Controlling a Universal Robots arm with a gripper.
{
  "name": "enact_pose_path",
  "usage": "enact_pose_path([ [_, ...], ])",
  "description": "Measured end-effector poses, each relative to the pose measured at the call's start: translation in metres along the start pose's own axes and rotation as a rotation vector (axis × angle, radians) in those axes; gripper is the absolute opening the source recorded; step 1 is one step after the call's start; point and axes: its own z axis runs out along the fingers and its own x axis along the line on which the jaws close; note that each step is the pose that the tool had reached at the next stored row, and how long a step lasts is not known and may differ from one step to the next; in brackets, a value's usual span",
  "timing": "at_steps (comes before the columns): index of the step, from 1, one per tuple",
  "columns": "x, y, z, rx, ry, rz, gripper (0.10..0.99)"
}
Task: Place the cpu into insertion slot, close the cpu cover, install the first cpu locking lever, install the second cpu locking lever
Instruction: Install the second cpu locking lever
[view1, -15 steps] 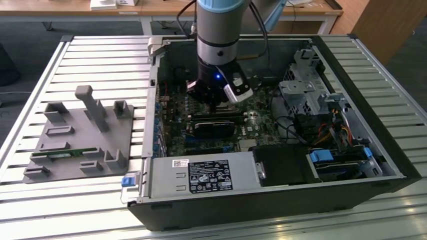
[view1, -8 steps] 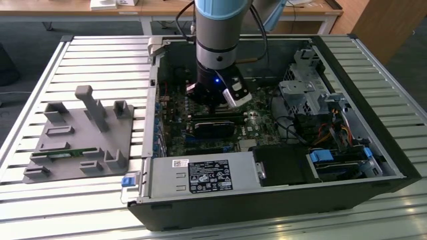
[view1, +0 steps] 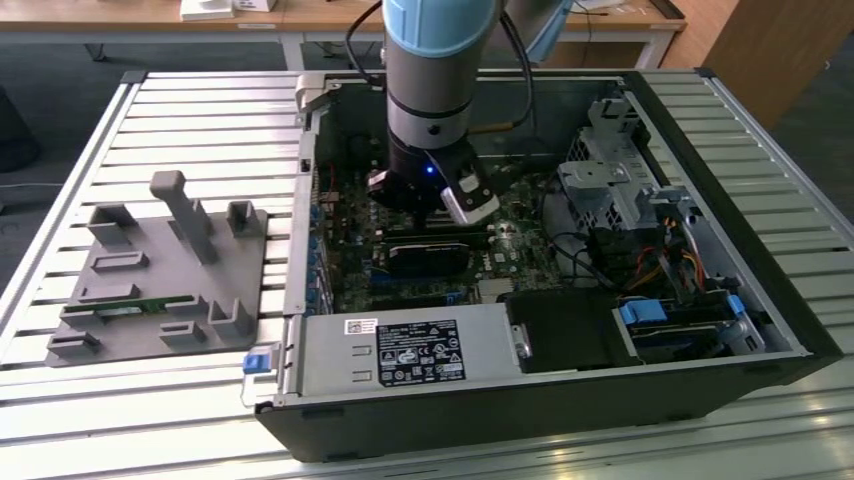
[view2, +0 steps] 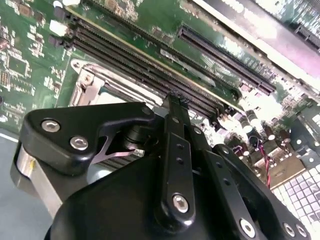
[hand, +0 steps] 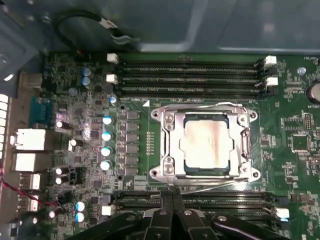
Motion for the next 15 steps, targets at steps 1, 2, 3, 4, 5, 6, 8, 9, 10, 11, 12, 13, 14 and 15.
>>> enact_pose_path([
  [1, 0.0011, -0.0009, 0.0004, -0.006, -0.0003, 0.000, 0.106],
  [2, 0.0018, -0.0017, 0.0010, -0.011, -0.0004, 0.000, 0.106],
  [3, 0.0024, -0.0022, 0.0018, -0.015, -0.0005, 0.000, 0.106],
  [4, 0.0030, -0.0026, 0.0026, -0.020, -0.0005, 0.000, 0.106],
  [5, 0.0036, -0.0029, 0.0034, -0.026, -0.0007, 0.000, 0.106],
  [6, 0.0040, -0.0032, 0.0042, -0.032, -0.0007, 0.000, 0.106],
  [8, 0.0043, -0.0037, 0.0062, -0.041, -0.0008, 0.000, 0.106],
  [9, 0.0044, -0.0039, 0.0077, -0.043, -0.0010, 0.000, 0.106],
  [10, 0.0044, -0.0041, 0.0091, -0.044, -0.0009, 0.000, 0.106],
  [11, 0.0044, -0.0044, 0.0104, -0.044, -0.0008, 0.000, 0.106],
  [12, 0.0045, -0.0045, 0.0111, -0.046, -0.0007, 0.000, 0.106],
  [13, 0.0046, -0.0047, 0.0114, -0.048, -0.0005, 0.000, 0.106],
  [14, 0.0046, -0.0047, 0.0119, -0.051, -0.0007, 0.000, 0.106],
  [15, 0.0046, -0.0047, 0.0122, -0.052, -0.0007, 0.000, 0.106],
])
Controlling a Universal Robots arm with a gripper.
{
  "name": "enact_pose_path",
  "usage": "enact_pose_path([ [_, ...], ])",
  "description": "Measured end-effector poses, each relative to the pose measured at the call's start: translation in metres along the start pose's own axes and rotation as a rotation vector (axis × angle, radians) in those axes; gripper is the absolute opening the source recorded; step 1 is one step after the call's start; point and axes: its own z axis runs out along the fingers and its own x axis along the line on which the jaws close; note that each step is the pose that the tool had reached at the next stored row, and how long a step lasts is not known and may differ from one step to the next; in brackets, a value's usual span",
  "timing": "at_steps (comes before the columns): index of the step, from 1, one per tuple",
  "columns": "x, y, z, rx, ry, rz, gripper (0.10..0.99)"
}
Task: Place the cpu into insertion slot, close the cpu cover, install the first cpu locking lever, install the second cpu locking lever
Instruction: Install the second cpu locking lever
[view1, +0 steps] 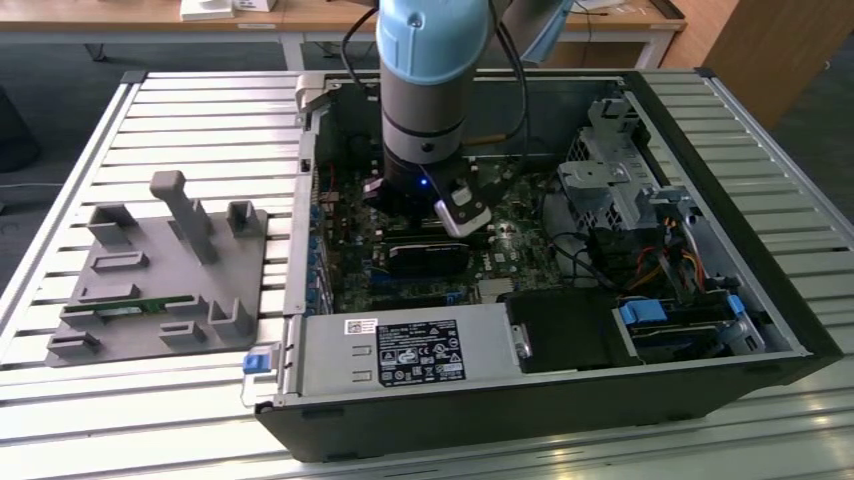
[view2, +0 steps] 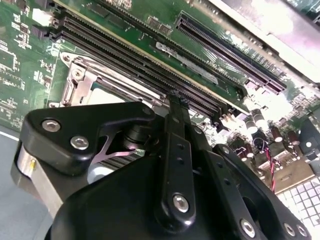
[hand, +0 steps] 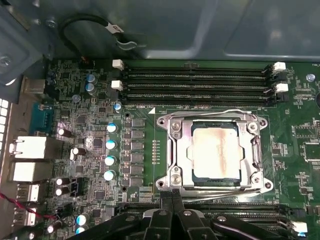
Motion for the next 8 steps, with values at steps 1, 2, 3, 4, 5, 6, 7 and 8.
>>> enact_pose_path([
  [1, 0.0000, -0.0001, 0.0004, -0.001, -0.0001, 0.000, 0.106],
  [2, 0.0000, -0.0003, 0.0009, -0.002, -0.0001, 0.000, 0.106],
  [3, 0.0001, -0.0004, 0.0012, -0.003, -0.0001, 0.000, 0.106],
  [4, 0.0002, -0.0006, 0.0016, -0.004, 0.0000, 0.000, 0.106],
  [5, 0.0004, -0.0007, 0.0018, -0.005, 0.0001, 0.000, 0.106],
  [6, 0.0008, -0.0008, 0.0021, -0.007, 0.0000, 0.000, 0.106],
  [7, 0.0011, -0.0008, 0.0023, -0.008, -0.0001, 0.000, 0.106],
  [8, 0.0014, -0.0009, 0.0024, -0.009, -0.0001, 0.000, 0.106],
])
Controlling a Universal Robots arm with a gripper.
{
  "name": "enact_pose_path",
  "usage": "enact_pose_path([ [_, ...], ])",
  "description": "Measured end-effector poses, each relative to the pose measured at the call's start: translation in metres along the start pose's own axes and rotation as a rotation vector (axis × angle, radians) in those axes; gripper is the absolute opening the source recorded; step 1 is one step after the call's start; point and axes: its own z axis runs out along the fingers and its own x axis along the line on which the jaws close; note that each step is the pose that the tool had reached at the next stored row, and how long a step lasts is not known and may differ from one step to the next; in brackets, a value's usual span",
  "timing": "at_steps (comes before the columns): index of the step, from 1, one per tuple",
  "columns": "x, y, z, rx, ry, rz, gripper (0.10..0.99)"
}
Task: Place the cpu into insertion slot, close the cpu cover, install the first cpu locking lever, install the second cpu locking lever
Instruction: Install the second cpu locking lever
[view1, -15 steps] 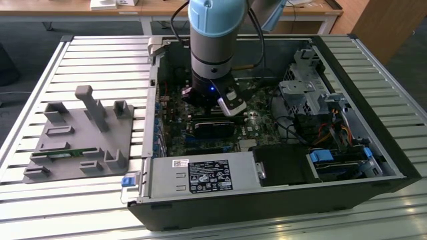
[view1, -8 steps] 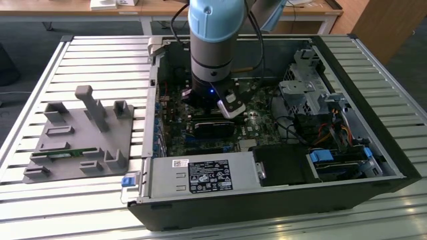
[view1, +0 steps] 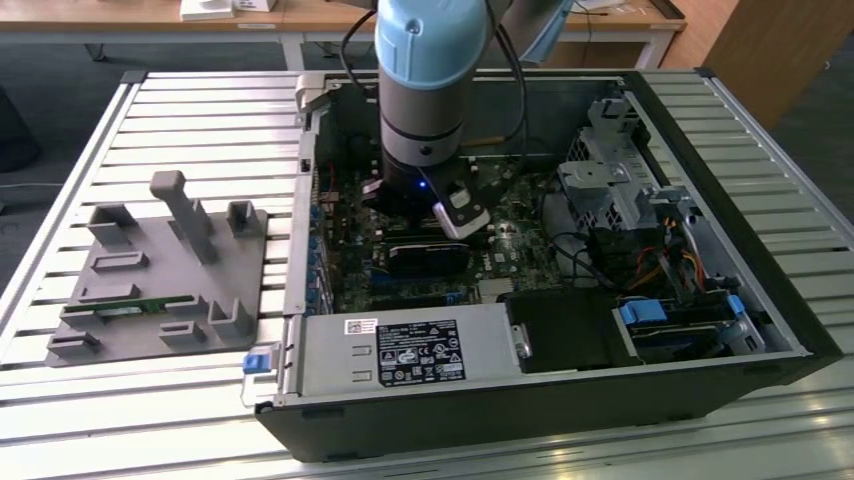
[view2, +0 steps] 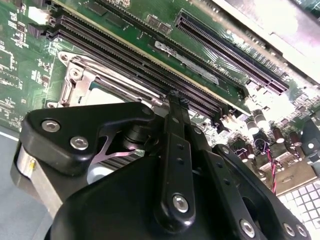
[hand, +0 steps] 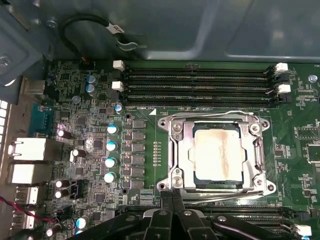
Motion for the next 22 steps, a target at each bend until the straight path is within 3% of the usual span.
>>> enact_pose_path([
  [4, 0.0011, -0.0002, 0.0007, -0.007, -0.0003, 0.000, 0.106],
  [10, 0.0016, -0.0003, 0.0015, -0.025, -0.0002, 0.000, 0.106],
  [15, 0.0018, -0.0005, 0.0022, -0.041, 0.0000, 0.000, 0.106],
  [16, 0.0020, -0.0007, 0.0034, -0.051, -0.0001, 0.000, 0.106],
  [22, 0.0041, -0.0017, 0.0074, -0.063, 0.0001, 0.000, 0.106],
])
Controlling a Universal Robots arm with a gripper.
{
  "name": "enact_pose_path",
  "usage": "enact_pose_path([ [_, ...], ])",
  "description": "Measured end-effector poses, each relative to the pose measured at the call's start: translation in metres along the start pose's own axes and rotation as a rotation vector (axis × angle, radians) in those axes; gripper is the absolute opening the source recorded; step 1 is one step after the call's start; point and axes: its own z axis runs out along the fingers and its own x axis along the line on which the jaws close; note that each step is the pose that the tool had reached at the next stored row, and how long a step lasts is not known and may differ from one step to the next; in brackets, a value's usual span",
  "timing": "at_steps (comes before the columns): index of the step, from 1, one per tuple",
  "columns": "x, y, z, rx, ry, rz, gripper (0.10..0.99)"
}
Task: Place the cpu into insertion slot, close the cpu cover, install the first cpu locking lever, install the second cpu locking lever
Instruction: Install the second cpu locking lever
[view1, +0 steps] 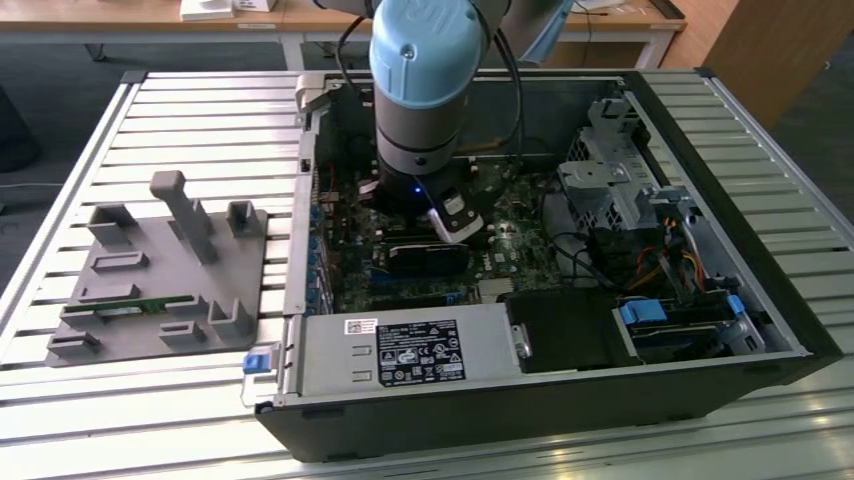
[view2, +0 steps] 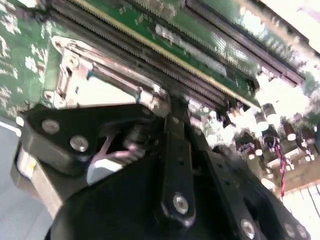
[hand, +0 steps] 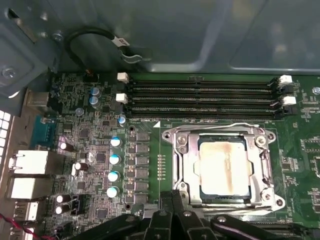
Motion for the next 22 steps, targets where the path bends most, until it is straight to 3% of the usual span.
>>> enact_pose_path([
  [8, 0.0014, 0.0001, -0.0003, -0.005, -0.0003, 0.000, 0.106],
  [22, 0.0013, 0.0086, -0.0293, -0.006, -0.0002, 0.000, 0.106],
])
